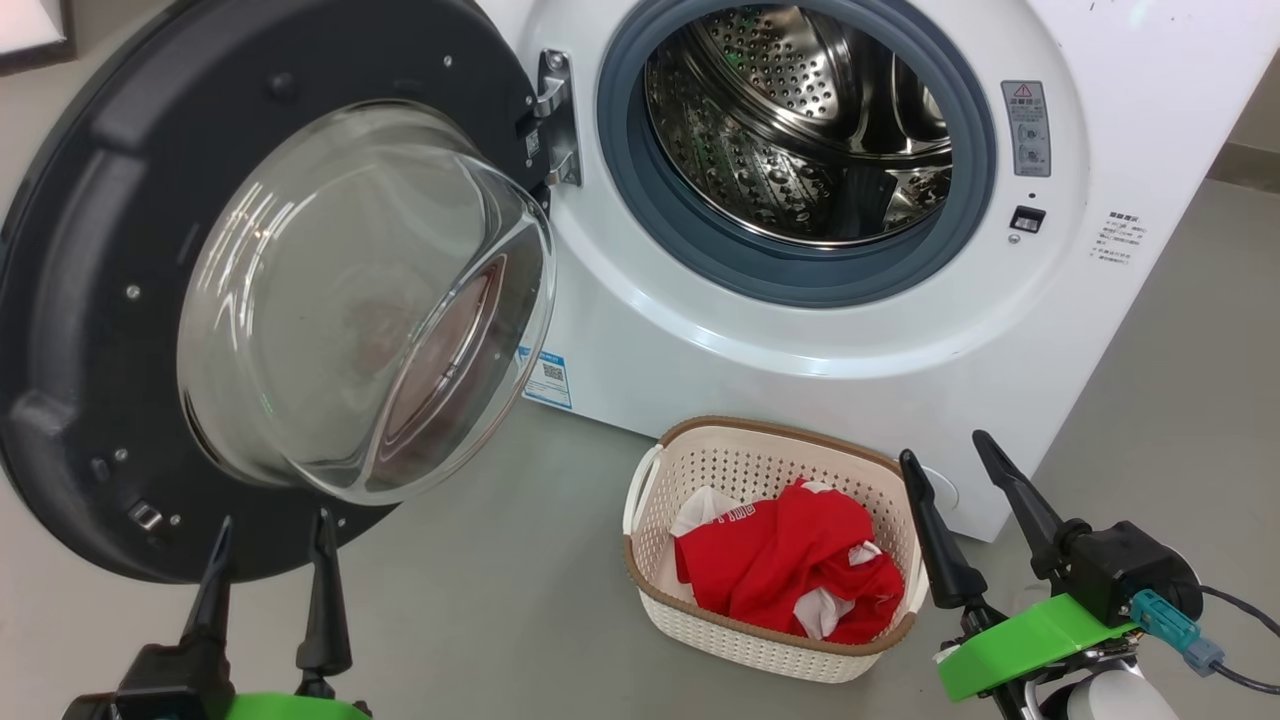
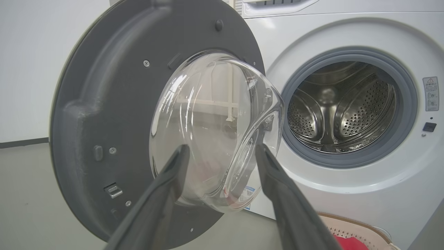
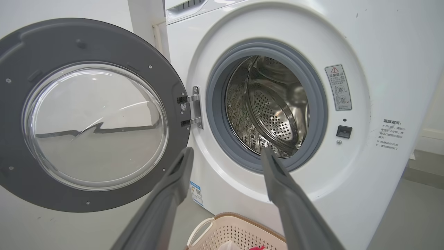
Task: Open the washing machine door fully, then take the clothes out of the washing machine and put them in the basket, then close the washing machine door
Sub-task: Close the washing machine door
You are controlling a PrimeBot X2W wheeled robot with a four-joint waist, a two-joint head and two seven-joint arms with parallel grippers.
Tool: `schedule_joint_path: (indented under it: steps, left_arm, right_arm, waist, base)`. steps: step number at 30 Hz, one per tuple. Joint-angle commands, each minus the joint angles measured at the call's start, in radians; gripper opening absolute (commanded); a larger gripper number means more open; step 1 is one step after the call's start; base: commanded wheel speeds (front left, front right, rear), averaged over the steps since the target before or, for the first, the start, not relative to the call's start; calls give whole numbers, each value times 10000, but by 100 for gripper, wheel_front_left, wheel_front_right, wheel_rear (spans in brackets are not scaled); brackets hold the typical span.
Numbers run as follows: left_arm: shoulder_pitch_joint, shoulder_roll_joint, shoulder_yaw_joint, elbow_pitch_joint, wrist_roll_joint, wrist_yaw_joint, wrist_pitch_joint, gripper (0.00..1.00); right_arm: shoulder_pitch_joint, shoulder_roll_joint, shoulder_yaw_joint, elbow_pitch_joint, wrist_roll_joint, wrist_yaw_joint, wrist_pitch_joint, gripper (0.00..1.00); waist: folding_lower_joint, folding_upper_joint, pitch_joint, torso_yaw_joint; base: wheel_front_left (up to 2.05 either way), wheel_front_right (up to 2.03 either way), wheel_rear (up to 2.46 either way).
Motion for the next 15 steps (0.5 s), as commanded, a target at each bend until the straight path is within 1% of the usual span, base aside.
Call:
schedule_joint_path:
  steps: [1,2,3,4,5,6,9,12,15]
  left_arm:
    - [-153,122,329,-318,94,71,-118,100]
    - [-157,144,334,-325,131,86,-118,100]
    - [-205,246,332,-396,341,191,-118,100]
    - [-238,305,339,-447,485,292,-118,96]
    - [-284,381,335,-510,648,390,-118,47]
    - [-356,466,340,-607,810,495,-118,0]
    - [-703,738,418,-874,1106,698,-118,0]
    - [-1339,1155,652,-1036,1206,777,-118,0]
    - [-2107,1585,971,-1147,1298,961,-118,0]
  right_arm:
    - [-283,2,258,-232,-34,63,-65,100]
    - [-282,2,261,-227,-35,63,-65,100]
    - [-281,2,261,-218,-41,63,-65,100]
    - [-280,2,261,-213,-46,63,-65,100]
    - [-278,2,260,-204,-50,63,-65,100]
    - [-277,2,259,-194,-53,63,-65,100]
    - [-275,2,257,-167,-63,63,-65,100]
    - [-289,-6,270,-154,-76,63,-65,100]
    - [-306,-40,282,-158,-87,63,-65,100]
  waist:
    - [0,0,2,-26]
    - [0,0,6,-39]
    - [0,0,7,-62]
    - [0,0,5,-74]
    - [0,0,-1,-84]
    - [0,0,-7,-93]
    - [0,0,-21,-108]
    - [0,0,-6,-135]
    - [0,0,30,-178]
  base:
    - [0,0,0]
    - [0,0,0]
    - [0,0,0]
    - [0,0,0]
    - [0,0,0]
    - [0,0,0]
    - [0,0,0]
    - [0,0,0]
    - [0,0,0]
